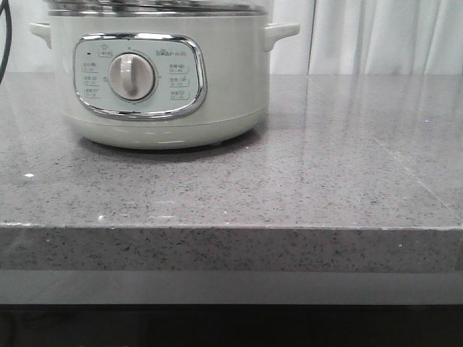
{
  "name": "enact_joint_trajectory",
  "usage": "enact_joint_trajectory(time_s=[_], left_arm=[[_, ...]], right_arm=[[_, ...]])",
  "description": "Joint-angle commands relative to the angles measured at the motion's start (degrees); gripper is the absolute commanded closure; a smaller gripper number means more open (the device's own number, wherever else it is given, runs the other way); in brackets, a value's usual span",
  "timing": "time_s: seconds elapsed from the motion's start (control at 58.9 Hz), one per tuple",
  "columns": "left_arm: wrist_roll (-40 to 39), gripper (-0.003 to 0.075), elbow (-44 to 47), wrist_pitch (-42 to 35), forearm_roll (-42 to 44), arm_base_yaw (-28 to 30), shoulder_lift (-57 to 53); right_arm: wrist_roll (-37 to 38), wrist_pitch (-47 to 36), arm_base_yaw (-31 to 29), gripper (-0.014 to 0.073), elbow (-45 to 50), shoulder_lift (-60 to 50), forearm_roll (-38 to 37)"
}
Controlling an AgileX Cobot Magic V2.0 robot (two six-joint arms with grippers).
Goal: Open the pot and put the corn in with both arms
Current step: 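Lower the glass lid back onto the pot with the left gripper, then release the lid knob and raise the left gripper away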
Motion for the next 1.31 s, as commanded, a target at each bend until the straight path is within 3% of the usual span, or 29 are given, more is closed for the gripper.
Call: enact_joint_trajectory(time_s=[0.0, 0.068, 0.322, 0.645, 0.967, 1.29], left_arm=[[0.1, 0.0258, -2.5, -6.8, 0.4, -0.1, -2.9], [0.1, 0.0223, -2.5, -6.7, 0.4, -0.1, -3.0], [0.1, 0.0227, -2.5, -1.4, 0.4, -0.1, -7.9], [0.1, 0.0227, -1.6, 19.9, 0.4, -0.1, -22.0], [0.8, 0.0227, 16.9, 23.7, -1.3, -0.3, -39.6], [13.3, 0.0227, 30.9, 25.3, -12.3, -0.3, -54.8]], right_arm=[[-0.2, -3.9, 0.0, 0.0032, -1.4, -0.1, -0.1], [-0.2, -3.9, 0.0, 0.0032, -1.4, -0.1, -0.1], [-0.2, -4.0, 0.0, 0.0032, -1.4, -0.1, -0.1], [-0.2, -4.0, 0.0, 0.0032, -1.4, -0.1, -0.1], [-0.2, -4.0, 0.0, 0.0032, -1.4, -0.1, -0.1], [-0.2, -4.0, 0.0, 0.0032, -1.4, -0.1, -0.1]])
